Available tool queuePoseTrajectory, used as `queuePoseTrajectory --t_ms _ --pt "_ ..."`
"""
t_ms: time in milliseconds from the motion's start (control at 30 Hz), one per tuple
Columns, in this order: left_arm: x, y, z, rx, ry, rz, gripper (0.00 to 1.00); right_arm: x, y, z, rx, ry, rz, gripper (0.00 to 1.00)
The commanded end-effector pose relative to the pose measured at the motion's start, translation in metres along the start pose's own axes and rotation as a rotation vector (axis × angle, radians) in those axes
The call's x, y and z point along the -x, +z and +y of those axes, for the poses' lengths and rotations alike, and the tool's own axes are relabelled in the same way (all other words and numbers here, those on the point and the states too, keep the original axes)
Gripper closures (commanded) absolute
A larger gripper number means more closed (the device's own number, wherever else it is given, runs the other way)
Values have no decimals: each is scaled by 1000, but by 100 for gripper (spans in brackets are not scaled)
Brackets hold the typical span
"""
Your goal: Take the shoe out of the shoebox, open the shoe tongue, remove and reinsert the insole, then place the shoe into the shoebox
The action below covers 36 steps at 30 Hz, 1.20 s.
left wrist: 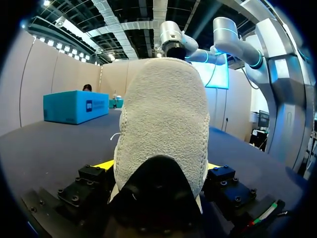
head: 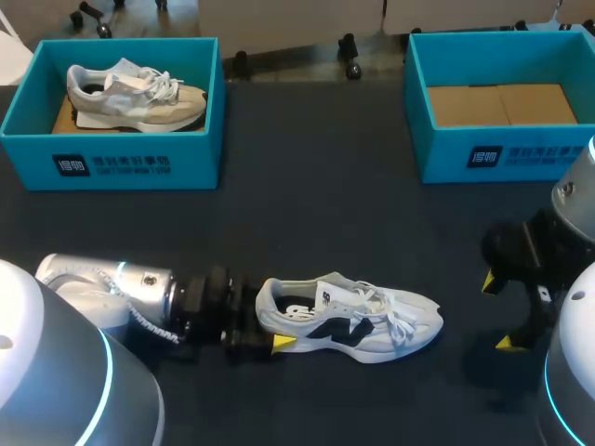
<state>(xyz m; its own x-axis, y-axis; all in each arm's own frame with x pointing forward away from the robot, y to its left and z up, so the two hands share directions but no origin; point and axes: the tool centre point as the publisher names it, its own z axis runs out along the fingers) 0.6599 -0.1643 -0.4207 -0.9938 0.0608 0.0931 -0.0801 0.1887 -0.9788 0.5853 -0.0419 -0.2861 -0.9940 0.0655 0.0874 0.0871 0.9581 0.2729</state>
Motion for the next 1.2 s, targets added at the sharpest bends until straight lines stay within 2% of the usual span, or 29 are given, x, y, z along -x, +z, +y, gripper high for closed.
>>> queuePoseTrajectory --t_ms 33,867,933,1000,1067,1200 --pt "0 3 2 2 -2 6 100 0 1 0 -1 -1 -1 0" --pt "0 1 2 -7 -20 19 100 0 1 0 -1 -1 -1 0" --pt "0 1 2 -7 -20 19 100 13 -5 9 -22 125 22 0" --pt "0 1 2 -7 -20 19 100 23 -7 17 7 297 44 0" --pt "0 1 2 -7 -20 19 100 27 -8 22 21 489 41 0" --pt "0 1 2 -7 -20 19 100 29 -12 45 0 670 -10 0"
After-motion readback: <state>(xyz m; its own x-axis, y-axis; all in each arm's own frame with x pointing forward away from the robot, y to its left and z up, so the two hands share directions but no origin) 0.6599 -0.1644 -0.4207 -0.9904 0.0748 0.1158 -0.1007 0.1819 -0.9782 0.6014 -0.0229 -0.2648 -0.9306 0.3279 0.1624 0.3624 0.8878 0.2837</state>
